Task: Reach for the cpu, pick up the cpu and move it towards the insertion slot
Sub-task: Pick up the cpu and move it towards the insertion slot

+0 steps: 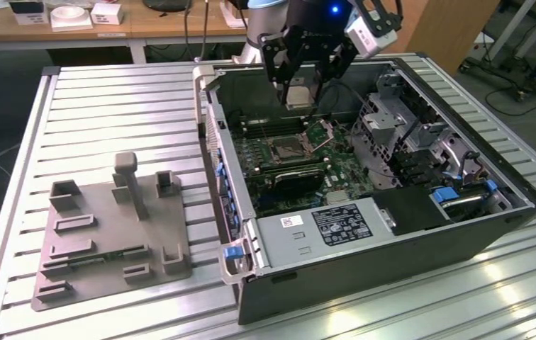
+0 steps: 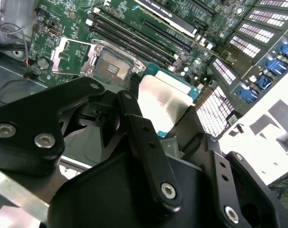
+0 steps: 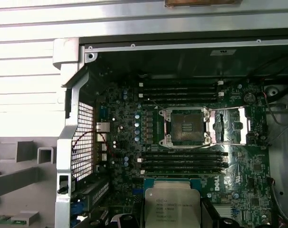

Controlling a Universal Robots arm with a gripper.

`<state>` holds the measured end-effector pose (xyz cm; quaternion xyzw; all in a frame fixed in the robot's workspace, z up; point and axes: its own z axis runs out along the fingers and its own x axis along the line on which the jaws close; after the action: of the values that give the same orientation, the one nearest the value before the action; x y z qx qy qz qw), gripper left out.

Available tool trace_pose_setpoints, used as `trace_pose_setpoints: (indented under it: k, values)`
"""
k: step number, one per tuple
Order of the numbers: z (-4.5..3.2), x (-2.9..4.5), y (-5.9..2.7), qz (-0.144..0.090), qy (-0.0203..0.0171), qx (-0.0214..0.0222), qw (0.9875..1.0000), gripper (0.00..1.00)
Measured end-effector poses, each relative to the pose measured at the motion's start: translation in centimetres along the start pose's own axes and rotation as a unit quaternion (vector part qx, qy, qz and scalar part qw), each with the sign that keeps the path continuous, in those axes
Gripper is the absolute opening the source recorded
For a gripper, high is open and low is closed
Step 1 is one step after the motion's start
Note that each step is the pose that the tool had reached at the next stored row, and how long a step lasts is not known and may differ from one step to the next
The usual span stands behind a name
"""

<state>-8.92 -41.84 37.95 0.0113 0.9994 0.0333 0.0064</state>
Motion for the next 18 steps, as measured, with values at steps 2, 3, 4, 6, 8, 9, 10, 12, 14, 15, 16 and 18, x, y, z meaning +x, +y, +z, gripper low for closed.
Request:
trace_pose_setpoints:
  k: [2, 3, 4, 6, 8, 9, 10, 12, 14, 15, 16, 18]
  values:
    - [0.04, 0.0, 0.16, 0.0, 0.0, 0.0, 1.0, 0.54]
    - [0.07, 0.0, 0.25, 0.0, 0.0, 0.0, 1.0, 0.54]
    - [0.09, 0.01, 0.34, 0.0, 0.0, 0.0, 1.0, 0.54]
    - [0.13, 0.01, 0.52, 0.0, 0.0, 0.0, 1.0, 0.54]
    - [0.17, 0.01, 0.69, 0.0, 0.0, 0.0, 1.0, 0.54]
    - [0.19, 0.0, 0.75, 0.0, 0.0, -0.0001, 1.0, 0.54]
    - [0.21, -0.03, 0.79, 0.0, 0.0, 0.0, 1.0, 0.54]
    - [0.24, -0.13, 0.89, 0.0, 0.0, 0.0, 1.0, 0.54]
    - [0.27, -0.27, 0.99, 0.0, 0.0, 0.0, 1.0, 0.54]
    - [0.29, -0.36, 1.02, 0.0, 0.0, 0.0, 1.0, 0.54]
    - [0.3, -0.45, 1.05, 0.0, 0.0, 0.0, 1.0, 0.54]
    - [0.34, -0.68, 1.14, 0.0, 0.0001, 0.0, 1.0, 0.54]
